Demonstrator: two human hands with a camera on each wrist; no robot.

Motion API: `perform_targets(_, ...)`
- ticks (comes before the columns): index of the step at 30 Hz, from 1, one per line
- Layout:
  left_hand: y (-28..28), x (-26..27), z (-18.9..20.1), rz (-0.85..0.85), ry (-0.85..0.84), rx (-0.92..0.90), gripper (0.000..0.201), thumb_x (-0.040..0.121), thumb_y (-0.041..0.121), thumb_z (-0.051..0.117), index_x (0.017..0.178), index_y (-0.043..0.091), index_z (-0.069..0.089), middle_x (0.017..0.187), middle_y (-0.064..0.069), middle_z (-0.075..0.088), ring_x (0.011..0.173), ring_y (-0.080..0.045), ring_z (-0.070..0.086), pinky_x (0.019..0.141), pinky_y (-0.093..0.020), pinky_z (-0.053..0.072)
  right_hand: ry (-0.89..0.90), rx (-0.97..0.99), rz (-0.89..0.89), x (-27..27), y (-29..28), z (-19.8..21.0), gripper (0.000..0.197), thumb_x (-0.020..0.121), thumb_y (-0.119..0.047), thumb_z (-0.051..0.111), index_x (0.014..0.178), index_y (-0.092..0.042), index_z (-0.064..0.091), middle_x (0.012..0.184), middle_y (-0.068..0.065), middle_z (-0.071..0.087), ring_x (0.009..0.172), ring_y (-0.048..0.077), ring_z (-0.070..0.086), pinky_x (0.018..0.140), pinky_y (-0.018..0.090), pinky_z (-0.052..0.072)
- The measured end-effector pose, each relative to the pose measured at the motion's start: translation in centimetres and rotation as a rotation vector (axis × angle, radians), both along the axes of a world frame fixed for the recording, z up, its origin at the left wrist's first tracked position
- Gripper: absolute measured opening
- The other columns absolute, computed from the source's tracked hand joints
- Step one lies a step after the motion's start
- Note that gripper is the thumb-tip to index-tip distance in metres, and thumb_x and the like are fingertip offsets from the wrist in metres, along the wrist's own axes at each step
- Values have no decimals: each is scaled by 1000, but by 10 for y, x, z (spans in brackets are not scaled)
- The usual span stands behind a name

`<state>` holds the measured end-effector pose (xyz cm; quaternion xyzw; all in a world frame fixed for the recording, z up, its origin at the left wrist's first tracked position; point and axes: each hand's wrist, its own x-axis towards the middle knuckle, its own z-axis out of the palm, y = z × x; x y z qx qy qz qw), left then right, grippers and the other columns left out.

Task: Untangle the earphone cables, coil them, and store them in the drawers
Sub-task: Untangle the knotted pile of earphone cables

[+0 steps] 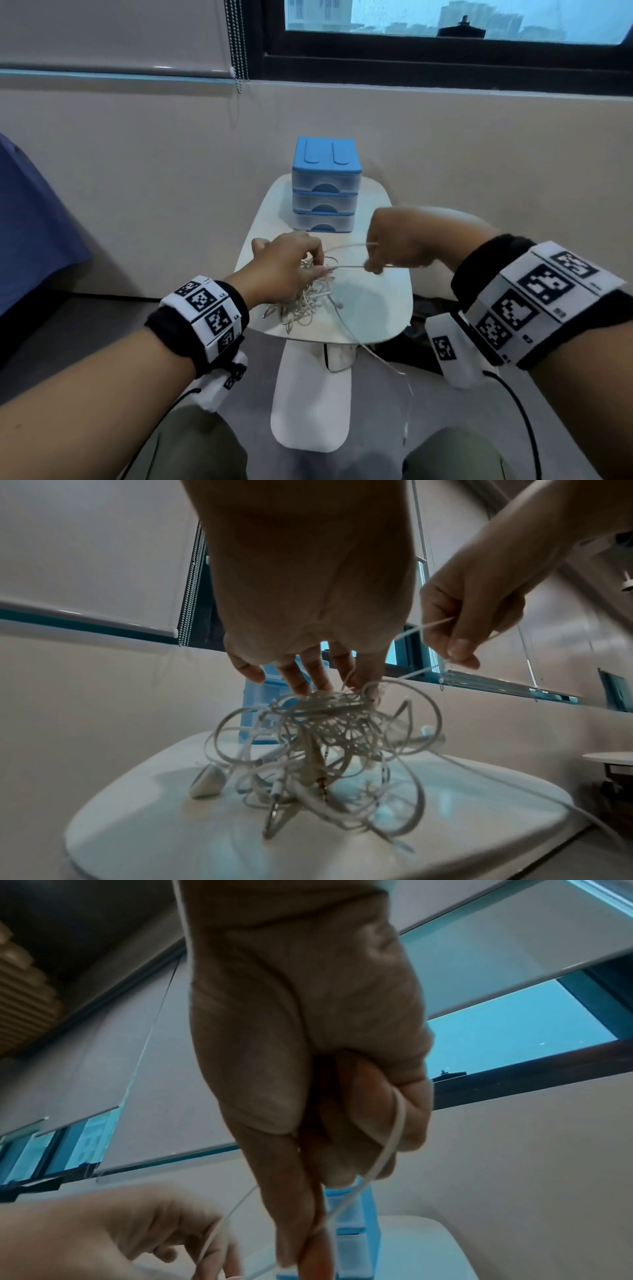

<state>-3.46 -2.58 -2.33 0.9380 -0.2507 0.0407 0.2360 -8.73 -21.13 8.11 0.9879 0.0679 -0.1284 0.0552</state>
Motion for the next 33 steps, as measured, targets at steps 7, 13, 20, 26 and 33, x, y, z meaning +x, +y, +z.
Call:
perform_targets(7, 2, -4, -6, -76, 133, 109, 19, 89, 45, 74, 82, 30, 65, 110, 15, 57, 107, -9, 53, 91, -39, 24, -570, 101, -187, 1, -11, -9, 16, 101, -24, 49, 91, -21, 61, 106, 0, 44, 98, 24, 32, 83, 41, 29)
perform_targets(13, 5, -5, -10, -91, 181, 139, 19, 88, 42, 76, 82, 29, 64, 110, 16, 60, 102, -9, 54, 94, -40, 26, -546, 1441, -355, 2, -4, -1, 28, 109, -26, 41, 85, -15, 50, 70, 11, 65, 53, 20, 57, 49, 27, 41)
perform_targets(20, 8, -6, -15, -83, 235, 57, 21, 85, 41, 78, 74, 38, 60, 92, 17, 66, 94, -13, 57, 98, -49, 45, -887, 1089, -132, 4, 6, -4, 33, 109, -33, 39, 90, -12, 53, 92, 7, 71, 89, 22, 71, 75, 47, 59)
perform_targets(26, 9, -1, -21, -149, 251, -9, 19, 83, 32, 81, 77, 30, 63, 82, 10, 64, 82, -13, 58, 82, -34, 51, -1009, 889, -17, 10, 1, 4, 23, 109, -31, 44, 97, -12, 51, 113, 1, 67, 108, 9, 60, 91, 32, 49)
perform_targets(33, 6, 1, -20, -166, 251, 30, 18, 85, 30, 82, 82, 27, 65, 88, 8, 65, 84, -14, 59, 74, -30, 49, -544, 251, -79, 28, -13, -19, 27, 97, -44, 60, 124, -40, 56, 172, -4, 3, 156, 32, -19, 116, 73, -1)
